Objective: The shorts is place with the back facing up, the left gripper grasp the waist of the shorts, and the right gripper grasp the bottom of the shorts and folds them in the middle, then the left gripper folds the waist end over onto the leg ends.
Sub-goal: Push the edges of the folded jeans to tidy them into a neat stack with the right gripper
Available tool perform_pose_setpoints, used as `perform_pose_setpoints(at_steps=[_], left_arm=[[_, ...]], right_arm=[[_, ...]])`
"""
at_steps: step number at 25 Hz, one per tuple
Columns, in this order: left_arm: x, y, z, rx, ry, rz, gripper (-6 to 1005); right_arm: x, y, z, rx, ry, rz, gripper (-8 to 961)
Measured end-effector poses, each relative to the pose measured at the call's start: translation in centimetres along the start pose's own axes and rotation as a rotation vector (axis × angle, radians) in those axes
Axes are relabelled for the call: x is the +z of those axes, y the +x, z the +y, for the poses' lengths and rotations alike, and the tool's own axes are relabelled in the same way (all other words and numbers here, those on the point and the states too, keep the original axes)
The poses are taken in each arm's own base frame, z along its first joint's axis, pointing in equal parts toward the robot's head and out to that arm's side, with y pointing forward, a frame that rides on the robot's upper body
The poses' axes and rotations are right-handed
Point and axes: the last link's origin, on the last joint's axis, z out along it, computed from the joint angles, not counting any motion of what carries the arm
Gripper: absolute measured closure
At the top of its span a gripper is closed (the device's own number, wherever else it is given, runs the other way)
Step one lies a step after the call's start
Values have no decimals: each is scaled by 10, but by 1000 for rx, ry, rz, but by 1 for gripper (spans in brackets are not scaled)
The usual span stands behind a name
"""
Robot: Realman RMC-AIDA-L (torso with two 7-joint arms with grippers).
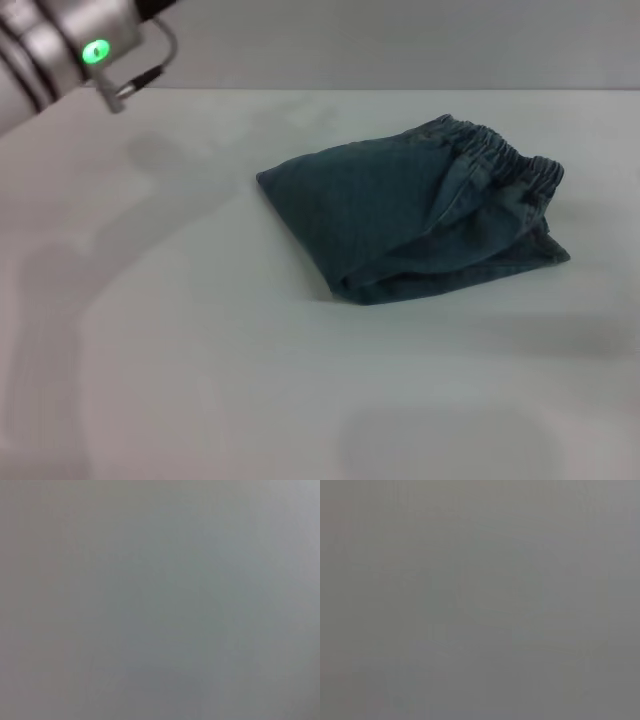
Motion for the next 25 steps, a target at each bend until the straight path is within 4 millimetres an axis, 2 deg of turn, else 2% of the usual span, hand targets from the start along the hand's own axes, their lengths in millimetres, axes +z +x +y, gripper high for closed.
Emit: perform_pose_setpoints(at_steps=[2, 7, 10, 11, 12, 13, 17, 18, 20, 25], left_arm=[[-14, -1, -9, 22, 34, 96, 490], [-55, -15, -32, 199, 257, 317, 540], [-74, -25, -38, 331, 382, 359, 459], [-80, -28, -39, 372, 410, 356, 432], [-83, -30, -40, 384, 419, 350, 405], [-83, -30, -40, 384, 419, 350, 370], [-90, -36, -42, 390, 436, 326, 230], [-91, -37, -43, 389, 442, 318, 195], [-91, -40, -45, 385, 452, 302, 194], [-90, -41, -47, 383, 458, 284, 191]], right_arm=[[1, 2, 4, -2, -26, 14, 302], [11, 9, 20, -7, -111, 66, 303], [18, 14, 37, -18, -205, 103, 303], [24, 19, 51, -21, -302, 147, 303], [28, 21, 60, -16, -367, 182, 303], [28, 21, 60, -16, -367, 182, 302], [37, 26, 96, 10, -658, 328, 301], [38, 23, 104, 29, -736, 367, 301], [38, 14, 117, 58, -884, 434, 301], [33, -23, 136, 126, -1225, 643, 301]])
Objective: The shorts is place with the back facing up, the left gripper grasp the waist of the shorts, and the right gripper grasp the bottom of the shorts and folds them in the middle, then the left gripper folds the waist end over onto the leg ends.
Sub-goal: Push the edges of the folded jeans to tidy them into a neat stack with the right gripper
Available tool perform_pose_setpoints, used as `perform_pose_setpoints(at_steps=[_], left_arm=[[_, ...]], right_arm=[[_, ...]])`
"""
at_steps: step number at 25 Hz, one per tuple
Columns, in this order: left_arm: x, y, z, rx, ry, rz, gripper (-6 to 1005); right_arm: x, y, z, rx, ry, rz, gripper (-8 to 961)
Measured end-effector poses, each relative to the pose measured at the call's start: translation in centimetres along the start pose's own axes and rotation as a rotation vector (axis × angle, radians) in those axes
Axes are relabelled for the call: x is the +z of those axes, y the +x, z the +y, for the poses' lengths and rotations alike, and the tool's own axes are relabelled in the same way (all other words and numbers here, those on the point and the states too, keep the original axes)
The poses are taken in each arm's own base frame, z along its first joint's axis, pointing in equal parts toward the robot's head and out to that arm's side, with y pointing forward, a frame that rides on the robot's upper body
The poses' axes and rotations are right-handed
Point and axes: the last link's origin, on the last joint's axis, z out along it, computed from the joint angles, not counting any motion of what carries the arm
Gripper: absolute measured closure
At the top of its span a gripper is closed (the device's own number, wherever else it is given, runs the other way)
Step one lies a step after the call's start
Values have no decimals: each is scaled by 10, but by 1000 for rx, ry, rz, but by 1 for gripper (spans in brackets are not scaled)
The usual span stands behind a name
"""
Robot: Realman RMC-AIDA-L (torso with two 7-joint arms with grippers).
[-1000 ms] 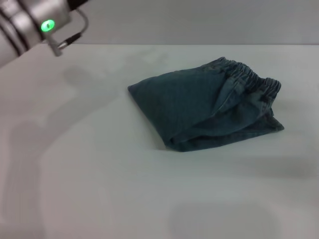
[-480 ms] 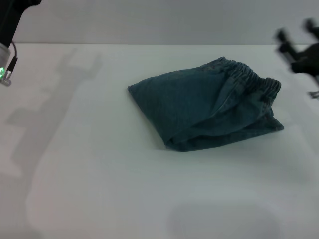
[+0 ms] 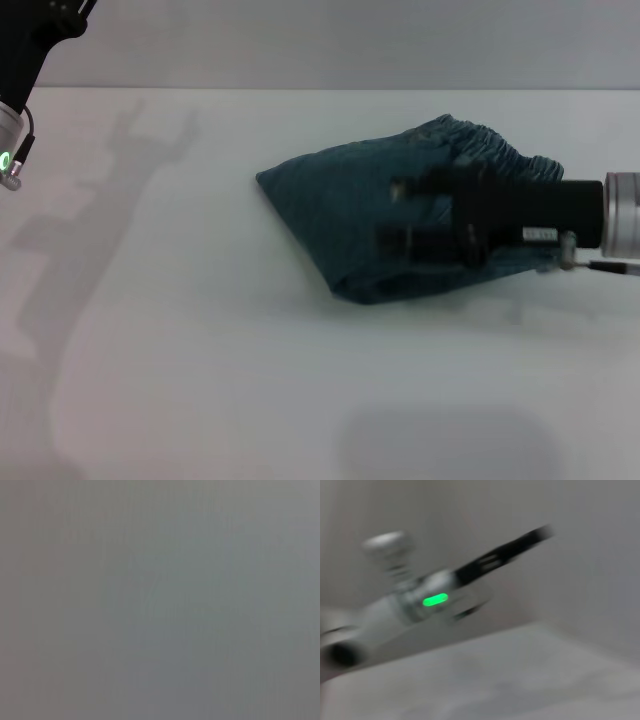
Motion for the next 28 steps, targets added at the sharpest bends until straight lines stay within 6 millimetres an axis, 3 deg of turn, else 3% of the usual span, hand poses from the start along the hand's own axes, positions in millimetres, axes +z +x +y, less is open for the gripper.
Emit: perform_pose_setpoints(at_steps=[5, 9, 14, 18, 28], left_arm=[[5, -4, 1, 2, -1, -33, 191], [7, -5, 2, 3, 0, -38, 191], [9, -6, 5, 6, -13, -48, 192], [10, -5, 5, 6, -14, -44, 192], [18, -4, 9, 4, -26, -42, 194]], right_arm=[[-9, -27, 20, 72, -273, 209, 302], [-13, -36, 21, 81, -330, 270, 302], [-10, -50, 4, 136, -232, 275, 302], [4, -56, -11, 206, -120, 259, 301], [21, -64, -19, 348, -61, 327, 302]])
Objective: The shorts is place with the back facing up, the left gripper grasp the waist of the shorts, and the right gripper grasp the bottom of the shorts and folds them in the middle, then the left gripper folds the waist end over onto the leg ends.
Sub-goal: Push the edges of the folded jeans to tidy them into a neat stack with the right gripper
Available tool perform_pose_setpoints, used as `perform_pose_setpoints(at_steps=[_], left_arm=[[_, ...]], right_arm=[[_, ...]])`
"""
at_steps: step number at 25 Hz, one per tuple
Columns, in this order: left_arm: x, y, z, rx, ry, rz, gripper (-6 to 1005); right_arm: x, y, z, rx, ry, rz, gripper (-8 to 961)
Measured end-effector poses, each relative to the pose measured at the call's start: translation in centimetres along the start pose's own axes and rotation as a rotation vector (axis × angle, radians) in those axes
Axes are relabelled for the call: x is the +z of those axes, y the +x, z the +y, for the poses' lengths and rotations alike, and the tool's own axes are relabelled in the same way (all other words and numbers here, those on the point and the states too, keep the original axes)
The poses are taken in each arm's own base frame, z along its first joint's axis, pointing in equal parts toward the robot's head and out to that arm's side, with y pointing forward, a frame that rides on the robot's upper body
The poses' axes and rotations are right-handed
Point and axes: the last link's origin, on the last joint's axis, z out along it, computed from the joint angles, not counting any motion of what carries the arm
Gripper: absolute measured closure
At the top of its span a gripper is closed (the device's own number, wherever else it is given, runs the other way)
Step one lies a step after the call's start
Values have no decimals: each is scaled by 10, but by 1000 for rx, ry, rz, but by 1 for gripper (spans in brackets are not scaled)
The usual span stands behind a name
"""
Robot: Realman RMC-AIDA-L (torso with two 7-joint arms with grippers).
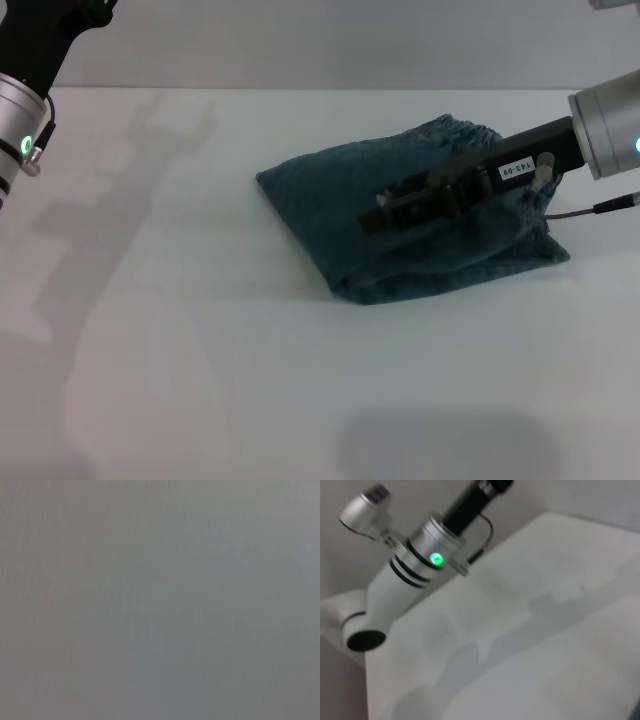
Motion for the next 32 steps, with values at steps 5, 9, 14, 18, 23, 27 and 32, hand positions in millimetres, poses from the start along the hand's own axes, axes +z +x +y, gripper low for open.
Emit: perform_pose_setpoints(at_steps=[5, 9, 14, 18, 23, 27, 32], left_arm=[[4, 0, 1, 2, 0, -7, 195], [7, 1, 1, 5, -2, -10, 196], [9, 1, 1, 23, -1, -14, 198], [9, 1, 1, 25, 0, -13, 198], [10, 1, 1, 23, 3, -10, 198], [10, 2, 1, 23, 2, -9, 199], [9, 1, 2, 23, 3, -12, 199]], right_arm=[[7, 3, 0, 33, 28, 138, 301], [14, 10, 1, 40, 40, 241, 301], [21, 17, 1, 36, 55, 276, 301], [30, 20, -5, 45, 93, 254, 301], [43, 27, -8, 63, 105, 268, 302], [50, 31, -9, 62, 117, 294, 302], [53, 32, -12, 67, 135, 284, 302]])
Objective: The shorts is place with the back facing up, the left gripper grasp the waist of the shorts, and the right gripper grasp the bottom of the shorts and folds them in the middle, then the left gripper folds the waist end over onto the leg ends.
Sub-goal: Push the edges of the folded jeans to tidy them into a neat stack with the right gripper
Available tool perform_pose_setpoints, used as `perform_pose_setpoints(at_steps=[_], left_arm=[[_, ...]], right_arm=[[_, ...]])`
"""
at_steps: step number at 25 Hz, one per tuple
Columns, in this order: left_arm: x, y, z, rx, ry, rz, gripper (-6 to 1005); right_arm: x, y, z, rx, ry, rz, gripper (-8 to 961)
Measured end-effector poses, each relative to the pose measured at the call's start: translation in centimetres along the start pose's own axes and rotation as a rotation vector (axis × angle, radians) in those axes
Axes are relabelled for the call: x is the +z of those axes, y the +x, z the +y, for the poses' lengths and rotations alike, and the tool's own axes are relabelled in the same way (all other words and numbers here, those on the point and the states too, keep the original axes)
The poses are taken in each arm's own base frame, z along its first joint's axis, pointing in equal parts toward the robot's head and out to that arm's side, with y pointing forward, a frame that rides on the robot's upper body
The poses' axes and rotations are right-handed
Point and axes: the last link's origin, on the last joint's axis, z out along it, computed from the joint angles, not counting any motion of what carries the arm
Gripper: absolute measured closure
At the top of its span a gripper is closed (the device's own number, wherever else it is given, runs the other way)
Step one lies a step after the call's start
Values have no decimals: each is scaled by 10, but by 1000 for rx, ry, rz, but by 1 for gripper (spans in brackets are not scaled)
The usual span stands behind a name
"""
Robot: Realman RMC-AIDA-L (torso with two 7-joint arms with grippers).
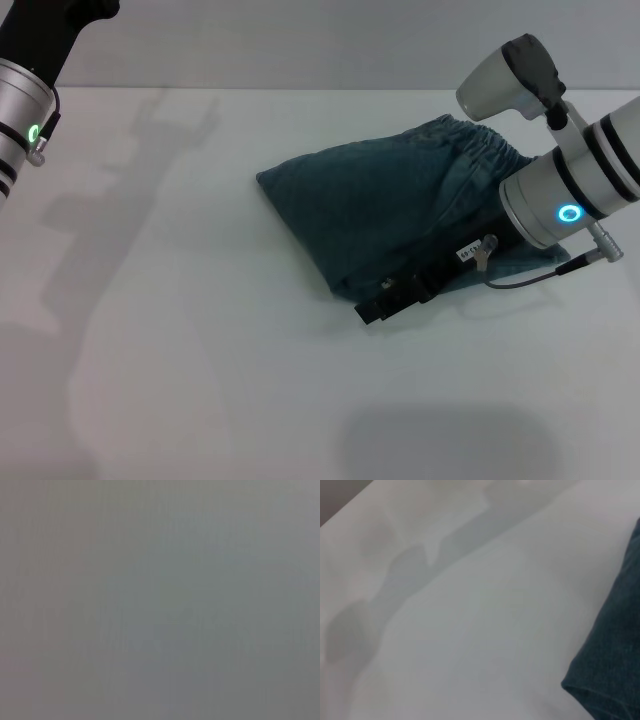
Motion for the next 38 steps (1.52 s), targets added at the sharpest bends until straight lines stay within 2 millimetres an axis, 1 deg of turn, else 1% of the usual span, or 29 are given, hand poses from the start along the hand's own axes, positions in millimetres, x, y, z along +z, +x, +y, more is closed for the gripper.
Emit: perform_pose_setpoints(at_steps=[10, 18, 21, 28, 34, 35, 36, 37, 38], left_arm=[[-2, 0, 0, -1, -1, 3, 198], [-4, 0, 4, -1, -17, 13, 198], [-5, 1, 4, -3, -20, 22, 198], [-6, 0, 4, -1, -22, 19, 198], [-6, -1, 5, 0, -25, 12, 198], [-6, -1, 5, 0, -27, 9, 198], [-6, -1, 5, 0, -27, 9, 198], [-7, -2, 6, 0, -30, 6, 198], [-7, -2, 6, 0, -30, 6, 198]], right_arm=[[3, -6, -9, 9, 63, -46, 301], [9, -17, -15, -4, 120, -67, 301], [10, -23, -21, -3, 163, -94, 301], [11, -33, -26, -26, 212, -141, 302], [13, -46, -17, -113, 166, -248, 302], [13, -46, -14, -145, 147, -269, 302], [13, -43, -7, -206, 98, -294, 302], [13, -43, -7, -206, 98, -294, 302], [11, -40, -2, -238, 66, -314, 302]])
